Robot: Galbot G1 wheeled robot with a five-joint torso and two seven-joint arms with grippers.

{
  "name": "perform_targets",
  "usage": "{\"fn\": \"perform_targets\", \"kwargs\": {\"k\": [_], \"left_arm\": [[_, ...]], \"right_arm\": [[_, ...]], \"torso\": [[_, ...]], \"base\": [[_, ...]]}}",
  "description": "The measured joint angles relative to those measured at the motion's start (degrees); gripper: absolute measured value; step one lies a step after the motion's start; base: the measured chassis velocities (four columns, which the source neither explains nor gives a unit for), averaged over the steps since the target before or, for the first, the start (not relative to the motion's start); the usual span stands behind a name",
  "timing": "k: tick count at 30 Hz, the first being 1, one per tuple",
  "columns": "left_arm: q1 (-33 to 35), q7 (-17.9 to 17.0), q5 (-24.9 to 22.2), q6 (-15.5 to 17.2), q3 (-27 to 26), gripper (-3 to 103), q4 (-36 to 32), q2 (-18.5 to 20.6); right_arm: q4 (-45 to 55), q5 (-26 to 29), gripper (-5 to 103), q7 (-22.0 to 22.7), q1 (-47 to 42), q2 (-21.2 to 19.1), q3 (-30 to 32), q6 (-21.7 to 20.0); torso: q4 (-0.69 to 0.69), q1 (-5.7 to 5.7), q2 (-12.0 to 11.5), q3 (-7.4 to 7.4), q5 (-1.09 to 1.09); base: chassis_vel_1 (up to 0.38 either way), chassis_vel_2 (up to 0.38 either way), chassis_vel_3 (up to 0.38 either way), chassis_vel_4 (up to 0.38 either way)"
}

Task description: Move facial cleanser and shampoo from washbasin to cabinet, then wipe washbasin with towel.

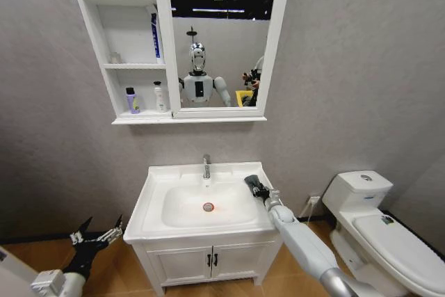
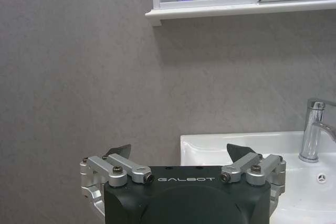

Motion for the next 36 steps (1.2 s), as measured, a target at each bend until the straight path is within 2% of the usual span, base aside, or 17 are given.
{"fn": "perform_targets", "kwargs": {"k": [1,3,5,7,8,9,12,13,17,21,26,29,32,36], "left_arm": [[0.0,0.0,0.0,0.0,0.0,100,0.0,0.0],[0.0,0.0,0.0,0.0,0.0,100,0.0,0.0],[0.0,0.0,0.0,0.0,0.0,100,0.0,0.0],[0.0,0.0,0.0,0.0,0.0,100,0.0,0.01],[0.0,0.0,0.0,0.0,0.0,100,0.0,0.01],[0.0,0.0,0.0,0.0,0.0,100,0.0,0.01],[-0.01,0.0,0.0,0.0,0.0,100,0.0,0.01],[-0.01,0.0,0.0,0.0,0.0,100,0.0,0.01],[0.0,0.0,0.0,0.0,0.0,100,0.0,0.01],[0.0,0.0,0.0,0.0,0.0,100,0.01,0.01],[0.0,0.01,0.0,0.0,0.01,100,0.0,0.01],[0.0,0.0,0.0,0.0,0.01,100,0.01,0.01],[0.0,0.01,0.0,0.0,0.0,100,0.01,0.01],[0.0,0.0,0.0,0.0,0.0,100,0.0,0.01]], "right_arm": [[2.92,0.27,12,1.02,-0.91,-0.43,0.17,-1.09],[4.79,0.38,12,1.63,-1.39,-0.68,0.25,-1.83],[11.09,1.16,3,3.85,-2.38,-1.26,0.2,-4.74],[12.83,1.6,3,4.82,-2.54,-1.31,-0.01,-5.73],[16.7,3.13,3,7.61,-2.95,-1.5,-0.94,-8.89],[16.7,3.13,3,7.61,-2.95,-1.5,-0.94,-8.89],[21.25,8.33,3,14.31,-3.85,-1.15,-3.69,-15.36],[21.25,8.33,3,14.31,-3.85,-1.15,-3.69,-15.36],[20.69,13.62,3,19.53,-3.32,0.62,-7.28,-19.83],[16.43,13.6,3,21.49,-2.15,2.05,-9.02,-20.84],[11.9,13.43,3,21.59,-1.54,2.25,-9.59,-21.0],[9.1,14.03,3,20.87,-0.88,2.92,-9.59,-20.95],[2.36,16.57,3,18.96,1.53,5.96,-9.88,-20.4],[-0.71,17.78,3,18.15,2.92,7.7,-10.03,-20.23]], "torso": [[0.0,0.0,0.0,0.0,0.01],[-0.01,0.0,-0.01,0.0,0.01],[-0.01,0.0,0.0,0.0,-0.01],[-0.01,0.0,0.0,0.0,-0.02],[0.03,0.0,0.0,0.0,-0.02],[0.03,0.0,0.0,0.0,-0.02],[-0.02,0.0,0.0,0.0,-0.02],[-0.02,0.0,0.0,0.0,-0.02],[0.0,0.0,0.0,-0.01,-0.01],[0.03,0.0,0.0,0.0,-0.01],[-0.01,0.0,0.0,0.0,-0.01],[-0.01,-0.01,0.0,-0.01,-0.01],[0.03,-0.01,0.01,-0.02,-0.01],[0.01,-0.01,0.01,-0.02,-0.02]], "base": [[0.0,0.0,0.0,0.0],[0.0,0.0,0.0,0.0],[0.0,0.0,0.0,0.0],[0.0,0.0,0.0,0.0],[0.0,0.0,0.0,0.0],[0.0,0.0,0.0,0.0],[0.0,0.0,0.0,0.0],[0.0,0.0,0.0,0.0],[0.0,0.0,0.0,0.0],[0.0,0.0,0.0,0.0],[0.0,0.0,0.0,0.0],[0.0,0.0,0.0,0.0],[0.0,0.0,0.0,0.0],[0.0,0.0,0.0,0.0]]}}
